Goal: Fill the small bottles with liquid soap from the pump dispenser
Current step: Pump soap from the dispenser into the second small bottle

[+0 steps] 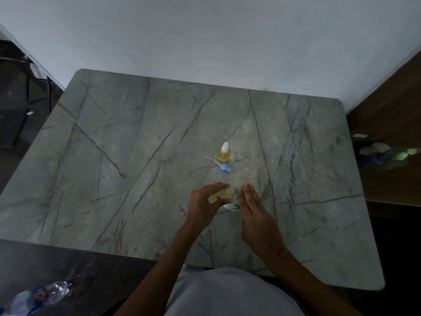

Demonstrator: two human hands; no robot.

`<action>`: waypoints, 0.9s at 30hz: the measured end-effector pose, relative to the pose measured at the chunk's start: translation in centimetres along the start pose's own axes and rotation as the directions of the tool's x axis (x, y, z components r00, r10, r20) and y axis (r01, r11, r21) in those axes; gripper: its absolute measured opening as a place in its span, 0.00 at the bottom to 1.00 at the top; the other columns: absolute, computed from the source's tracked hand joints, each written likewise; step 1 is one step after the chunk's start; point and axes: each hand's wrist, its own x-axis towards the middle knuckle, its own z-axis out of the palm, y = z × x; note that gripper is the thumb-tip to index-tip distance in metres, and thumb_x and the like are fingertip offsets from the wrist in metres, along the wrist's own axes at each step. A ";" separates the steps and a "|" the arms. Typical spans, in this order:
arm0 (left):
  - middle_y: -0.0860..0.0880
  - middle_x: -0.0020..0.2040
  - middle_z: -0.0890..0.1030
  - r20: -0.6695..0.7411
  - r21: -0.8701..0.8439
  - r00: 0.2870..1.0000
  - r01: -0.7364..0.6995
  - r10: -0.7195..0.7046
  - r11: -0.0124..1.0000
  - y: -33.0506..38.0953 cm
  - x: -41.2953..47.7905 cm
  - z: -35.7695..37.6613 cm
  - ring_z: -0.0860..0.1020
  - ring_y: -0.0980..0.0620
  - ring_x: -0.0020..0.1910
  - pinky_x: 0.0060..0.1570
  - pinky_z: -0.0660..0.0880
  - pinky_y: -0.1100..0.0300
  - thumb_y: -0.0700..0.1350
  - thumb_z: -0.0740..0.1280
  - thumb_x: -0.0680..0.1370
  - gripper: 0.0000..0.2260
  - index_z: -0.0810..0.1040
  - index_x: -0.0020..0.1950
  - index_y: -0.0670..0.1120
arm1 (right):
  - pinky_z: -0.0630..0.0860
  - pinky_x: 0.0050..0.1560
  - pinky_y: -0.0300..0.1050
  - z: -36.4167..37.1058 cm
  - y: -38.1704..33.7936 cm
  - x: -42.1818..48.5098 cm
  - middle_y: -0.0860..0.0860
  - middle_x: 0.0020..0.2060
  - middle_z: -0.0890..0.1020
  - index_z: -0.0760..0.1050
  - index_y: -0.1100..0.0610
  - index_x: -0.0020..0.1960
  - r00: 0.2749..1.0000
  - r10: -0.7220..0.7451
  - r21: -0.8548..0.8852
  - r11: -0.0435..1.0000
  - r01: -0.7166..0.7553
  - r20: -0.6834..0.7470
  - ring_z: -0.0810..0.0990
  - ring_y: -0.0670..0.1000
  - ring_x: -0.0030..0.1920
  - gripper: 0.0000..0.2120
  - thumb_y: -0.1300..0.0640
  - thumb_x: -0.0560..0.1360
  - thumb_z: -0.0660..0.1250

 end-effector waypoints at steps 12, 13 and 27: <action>0.49 0.55 0.84 -0.013 -0.023 1.000 0.002 -0.002 1.000 0.2 0.0 -0.2 0.81 0.59 0.52 0.54 0.75 0.70 0.41 0.79 0.67 0.20 0.83 0.58 0.47 | 0.69 0.69 0.54 -0.7 -0.9 0.5 0.63 0.72 0.67 0.64 0.68 0.73 0.999 0.047 0.034 0.998 -0.046 -0.018 0.63 0.61 0.74 0.29 0.60 0.72 0.53; 0.49 0.55 0.84 -0.019 -0.027 1.000 0.003 -0.003 1.000 0.3 0.0 -0.2 0.81 0.59 0.52 0.54 0.75 0.69 0.41 0.79 0.67 0.20 0.83 0.58 0.47 | 0.69 0.70 0.54 -0.7 -0.9 0.6 0.64 0.72 0.67 0.64 0.69 0.72 0.999 0.047 0.026 0.999 -0.047 -0.016 0.63 0.61 0.74 0.29 0.60 0.73 0.54; 0.50 0.54 0.84 -0.014 0.002 1.000 0.004 -0.004 1.000 -0.2 -0.1 0.1 0.81 0.59 0.51 0.54 0.76 0.68 0.41 0.80 0.65 0.21 0.83 0.57 0.49 | 0.78 0.60 0.55 0.0 -0.4 0.1 0.65 0.68 0.71 0.68 0.70 0.69 1.000 0.030 0.004 1.000 -0.030 0.004 0.69 0.63 0.70 0.35 0.76 0.62 0.68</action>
